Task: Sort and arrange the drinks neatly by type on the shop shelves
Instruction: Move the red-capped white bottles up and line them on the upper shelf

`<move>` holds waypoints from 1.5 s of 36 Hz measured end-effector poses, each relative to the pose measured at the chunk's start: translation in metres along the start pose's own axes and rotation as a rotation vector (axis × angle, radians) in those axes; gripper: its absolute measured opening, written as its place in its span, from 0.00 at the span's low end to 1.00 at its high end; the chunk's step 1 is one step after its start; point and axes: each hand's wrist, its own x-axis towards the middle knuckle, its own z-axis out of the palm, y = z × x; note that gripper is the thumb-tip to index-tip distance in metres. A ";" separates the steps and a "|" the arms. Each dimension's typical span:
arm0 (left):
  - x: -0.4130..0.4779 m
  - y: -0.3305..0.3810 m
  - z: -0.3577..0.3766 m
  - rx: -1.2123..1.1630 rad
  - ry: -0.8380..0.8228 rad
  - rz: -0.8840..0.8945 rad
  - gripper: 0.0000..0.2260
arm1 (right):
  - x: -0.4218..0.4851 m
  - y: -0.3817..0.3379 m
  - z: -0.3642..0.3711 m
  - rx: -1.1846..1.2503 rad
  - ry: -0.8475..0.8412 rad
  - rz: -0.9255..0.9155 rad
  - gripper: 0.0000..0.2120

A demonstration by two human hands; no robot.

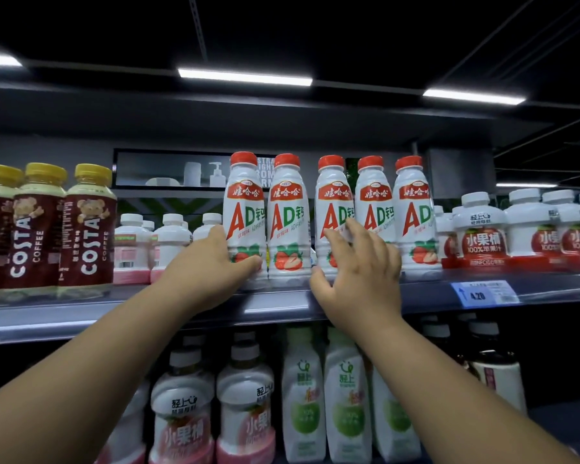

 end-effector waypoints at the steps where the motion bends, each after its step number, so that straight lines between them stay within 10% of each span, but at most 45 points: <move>1: 0.000 0.001 0.002 0.008 0.008 -0.001 0.24 | 0.000 0.000 0.001 -0.004 0.001 -0.003 0.31; 12: -0.004 0.005 0.013 0.090 0.054 -0.037 0.25 | 0.000 0.001 0.007 0.001 0.086 -0.021 0.28; 17: -0.011 0.010 0.017 0.186 0.065 -0.028 0.42 | 0.000 0.003 0.006 -0.009 0.056 -0.039 0.29; 23: -0.015 0.006 0.025 0.367 0.324 0.294 0.37 | 0.003 0.003 0.002 -0.020 -0.046 -0.066 0.34; 54: -0.048 0.005 0.018 0.435 0.063 0.365 0.33 | -0.013 0.011 -0.015 -0.035 -0.254 -0.102 0.29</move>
